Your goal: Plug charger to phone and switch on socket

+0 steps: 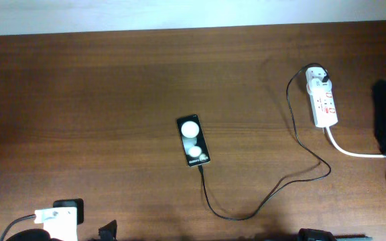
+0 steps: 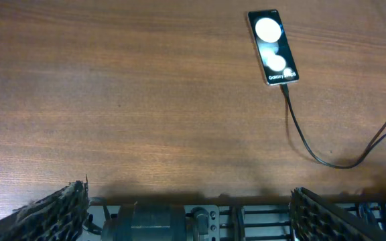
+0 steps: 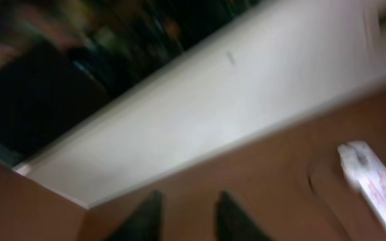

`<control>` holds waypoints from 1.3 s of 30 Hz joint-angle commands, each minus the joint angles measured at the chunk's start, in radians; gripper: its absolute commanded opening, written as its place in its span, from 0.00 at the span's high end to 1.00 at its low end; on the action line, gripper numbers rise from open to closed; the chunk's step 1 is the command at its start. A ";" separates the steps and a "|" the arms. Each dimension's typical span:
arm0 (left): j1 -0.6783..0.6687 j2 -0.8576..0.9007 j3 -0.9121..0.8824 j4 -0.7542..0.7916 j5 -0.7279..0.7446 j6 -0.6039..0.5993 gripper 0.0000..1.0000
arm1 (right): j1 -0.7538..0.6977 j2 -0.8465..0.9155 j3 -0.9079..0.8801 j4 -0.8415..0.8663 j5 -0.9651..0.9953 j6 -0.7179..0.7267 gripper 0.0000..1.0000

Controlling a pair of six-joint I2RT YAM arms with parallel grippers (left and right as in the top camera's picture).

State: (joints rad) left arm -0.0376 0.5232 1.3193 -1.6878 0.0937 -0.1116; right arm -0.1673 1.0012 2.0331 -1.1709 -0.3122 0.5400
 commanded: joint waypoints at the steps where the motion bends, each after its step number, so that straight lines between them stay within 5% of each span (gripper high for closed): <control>1: 0.004 -0.003 0.001 0.000 0.006 0.016 0.01 | 0.010 -0.098 0.015 0.138 -0.029 0.057 0.58; 6: 0.004 -0.003 0.001 0.000 0.006 0.016 0.01 | 0.012 -0.149 0.014 0.251 -0.032 0.175 0.46; 13: 0.004 -0.003 0.001 0.000 0.006 0.016 0.01 | 0.205 -0.204 -0.043 0.211 -0.040 0.175 0.46; 25: 0.004 -0.003 0.001 0.000 0.006 0.016 0.01 | 0.239 -0.802 -0.594 0.560 0.089 0.175 0.35; 39: 0.004 -0.003 0.001 0.000 0.006 0.016 0.01 | 0.239 -0.951 -0.610 0.570 0.097 0.175 0.29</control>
State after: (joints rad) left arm -0.0376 0.5232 1.3193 -1.6878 0.0967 -0.1116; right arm 0.0654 0.0975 1.4242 -0.6044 -0.2321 0.7143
